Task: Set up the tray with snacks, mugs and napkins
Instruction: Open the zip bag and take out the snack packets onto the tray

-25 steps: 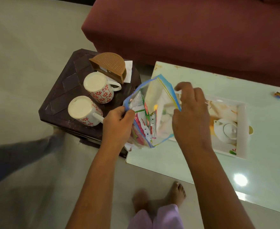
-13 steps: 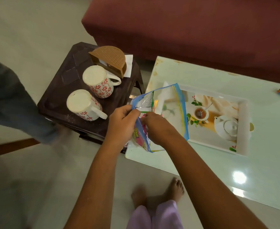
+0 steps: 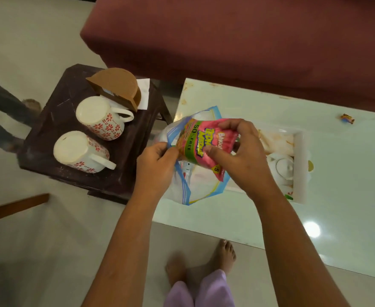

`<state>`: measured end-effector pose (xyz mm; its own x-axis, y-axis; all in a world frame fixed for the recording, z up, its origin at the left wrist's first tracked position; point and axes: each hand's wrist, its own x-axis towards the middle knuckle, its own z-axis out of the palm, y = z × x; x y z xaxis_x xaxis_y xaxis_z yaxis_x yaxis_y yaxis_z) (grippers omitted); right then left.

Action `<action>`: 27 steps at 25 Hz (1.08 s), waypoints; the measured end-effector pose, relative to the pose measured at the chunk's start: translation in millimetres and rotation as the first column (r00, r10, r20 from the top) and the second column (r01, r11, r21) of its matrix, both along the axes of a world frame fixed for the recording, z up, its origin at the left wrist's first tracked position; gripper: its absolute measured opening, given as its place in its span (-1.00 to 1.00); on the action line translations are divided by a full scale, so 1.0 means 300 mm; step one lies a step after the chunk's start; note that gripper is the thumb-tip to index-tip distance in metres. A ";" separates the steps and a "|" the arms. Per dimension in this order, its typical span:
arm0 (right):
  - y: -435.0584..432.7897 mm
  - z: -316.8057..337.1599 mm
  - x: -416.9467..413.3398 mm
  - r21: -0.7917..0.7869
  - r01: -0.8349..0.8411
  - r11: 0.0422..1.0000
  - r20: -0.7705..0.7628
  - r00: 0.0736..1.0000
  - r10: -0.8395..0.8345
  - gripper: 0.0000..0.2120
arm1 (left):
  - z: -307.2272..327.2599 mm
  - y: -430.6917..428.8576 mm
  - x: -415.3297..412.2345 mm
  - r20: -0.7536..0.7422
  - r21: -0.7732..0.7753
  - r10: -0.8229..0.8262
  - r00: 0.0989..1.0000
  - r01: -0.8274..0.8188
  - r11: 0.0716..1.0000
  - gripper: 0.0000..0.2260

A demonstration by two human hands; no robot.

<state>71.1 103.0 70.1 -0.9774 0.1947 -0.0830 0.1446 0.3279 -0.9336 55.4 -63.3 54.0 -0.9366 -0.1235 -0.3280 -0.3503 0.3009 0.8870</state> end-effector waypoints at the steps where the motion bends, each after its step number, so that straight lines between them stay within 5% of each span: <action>1: 0.048 0.006 0.003 -0.061 0.030 0.998 -0.006 1.000 -0.030 -0.60 | 0.000 0.024 -0.007 0.007 0.002 -0.002 1.000 0.002 1.000 -0.72; 5: 0.294 -0.006 0.042 -0.370 0.145 0.917 -0.005 0.987 -0.158 -0.49 | -0.012 0.130 -0.033 0.009 -0.047 -0.029 1.000 0.029 0.998 -0.76; 9: 0.613 -0.112 0.076 -0.542 0.380 0.749 0.192 0.924 -0.330 -0.37 | -0.041 0.211 -0.059 -0.001 -0.085 -0.049 0.999 0.048 0.995 -0.74; 15: 0.887 -0.419 0.000 -0.311 0.422 0.851 0.426 0.863 -0.272 -0.45 | -0.071 0.298 -0.078 -0.010 -0.054 -0.085 0.996 0.084 0.995 -0.73; 20: 0.947 -0.534 -0.102 -0.273 0.346 0.898 0.453 0.869 -0.197 -0.58 | -0.101 0.346 -0.120 0.005 0.031 -0.007 1.000 0.007 0.999 -0.77; 27: 0.968 -0.568 -0.150 -0.263 0.423 0.867 0.457 0.846 -0.275 -0.45 | -0.118 0.365 -0.142 0.034 0.096 0.036 0.999 -0.039 0.995 -0.75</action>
